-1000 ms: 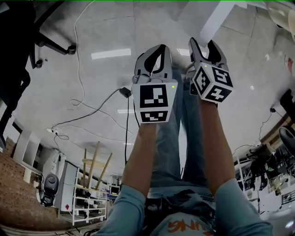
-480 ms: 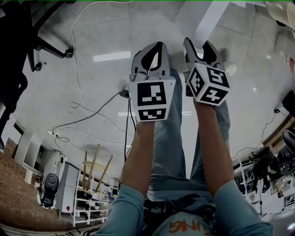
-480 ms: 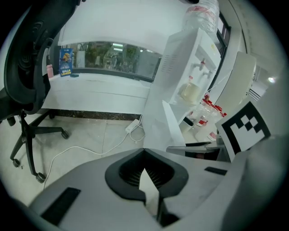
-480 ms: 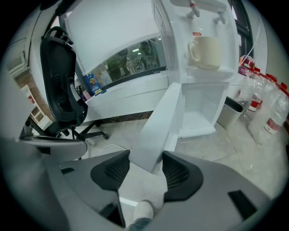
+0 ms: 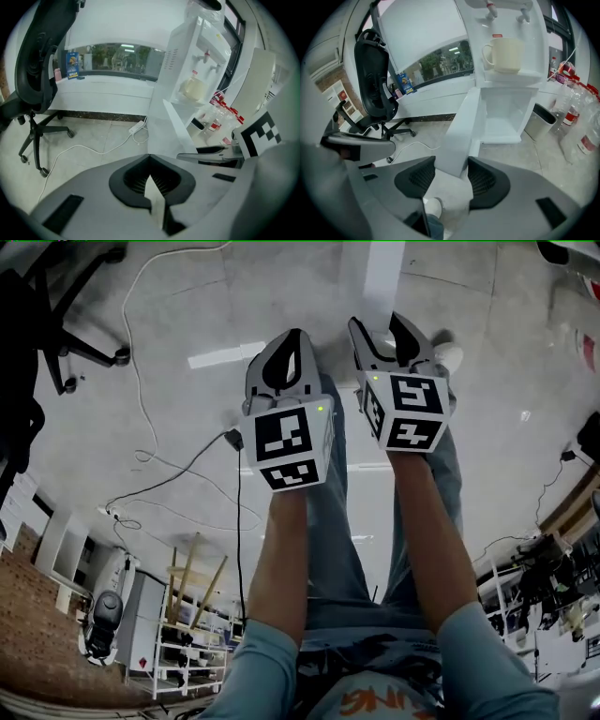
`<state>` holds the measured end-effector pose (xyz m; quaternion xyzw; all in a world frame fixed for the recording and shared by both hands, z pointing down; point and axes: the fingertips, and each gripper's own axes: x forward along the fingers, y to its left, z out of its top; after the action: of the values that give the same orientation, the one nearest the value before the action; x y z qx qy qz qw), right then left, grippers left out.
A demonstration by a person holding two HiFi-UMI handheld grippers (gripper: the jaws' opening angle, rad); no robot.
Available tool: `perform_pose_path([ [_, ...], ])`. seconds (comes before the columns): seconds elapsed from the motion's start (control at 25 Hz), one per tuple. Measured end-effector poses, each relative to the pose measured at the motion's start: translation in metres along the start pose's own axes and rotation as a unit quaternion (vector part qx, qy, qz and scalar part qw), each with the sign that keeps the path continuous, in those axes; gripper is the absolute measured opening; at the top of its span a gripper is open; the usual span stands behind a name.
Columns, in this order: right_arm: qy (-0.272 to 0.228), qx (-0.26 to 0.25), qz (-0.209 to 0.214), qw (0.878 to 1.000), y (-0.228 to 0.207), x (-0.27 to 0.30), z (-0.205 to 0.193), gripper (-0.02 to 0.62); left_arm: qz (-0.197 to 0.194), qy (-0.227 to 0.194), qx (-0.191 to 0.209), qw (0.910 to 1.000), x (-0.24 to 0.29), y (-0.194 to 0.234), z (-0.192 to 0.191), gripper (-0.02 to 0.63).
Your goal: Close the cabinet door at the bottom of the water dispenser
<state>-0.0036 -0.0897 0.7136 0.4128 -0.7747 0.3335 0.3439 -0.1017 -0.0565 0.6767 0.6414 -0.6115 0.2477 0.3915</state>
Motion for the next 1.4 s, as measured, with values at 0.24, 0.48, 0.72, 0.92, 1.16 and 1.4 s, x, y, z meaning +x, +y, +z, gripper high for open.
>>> perform_pose_path([
  [0.24, 0.004, -0.018, 0.021, 1.000, -0.032, -0.014, -0.005, 0.232, 0.004, 0.003, 0.005, 1.0000, 0.010, -0.039, 0.006, 0.008],
  [0.48, 0.004, -0.025, 0.027, 0.999, -0.076, -0.028, -0.006, 0.221, -0.006, 0.009, 0.020, 0.9997, 0.028, -0.092, 0.013, 0.008],
  [0.72, -0.006, -0.025, 0.019, 0.999, -0.121, -0.040, -0.003, 0.216, -0.025, 0.005, 0.048, 0.9985, 0.044, -0.143, 0.026, 0.008],
  [0.92, -0.016, -0.027, 0.019, 0.999, -0.154, -0.046, 0.003, 0.216, -0.029, 0.009, 0.064, 0.9975, 0.057, -0.176, 0.033, 0.008],
  [1.16, -0.025, -0.043, 0.024, 0.998, -0.187, -0.050, 0.016, 0.216, -0.029, 0.008, 0.068, 0.9972, 0.072, -0.207, 0.045, 0.008],
  [1.4, -0.030, -0.074, 0.032, 0.996, -0.221, -0.050, 0.032, 0.216, -0.029, -0.003, 0.069, 0.9972, 0.089, -0.244, 0.064, 0.008],
])
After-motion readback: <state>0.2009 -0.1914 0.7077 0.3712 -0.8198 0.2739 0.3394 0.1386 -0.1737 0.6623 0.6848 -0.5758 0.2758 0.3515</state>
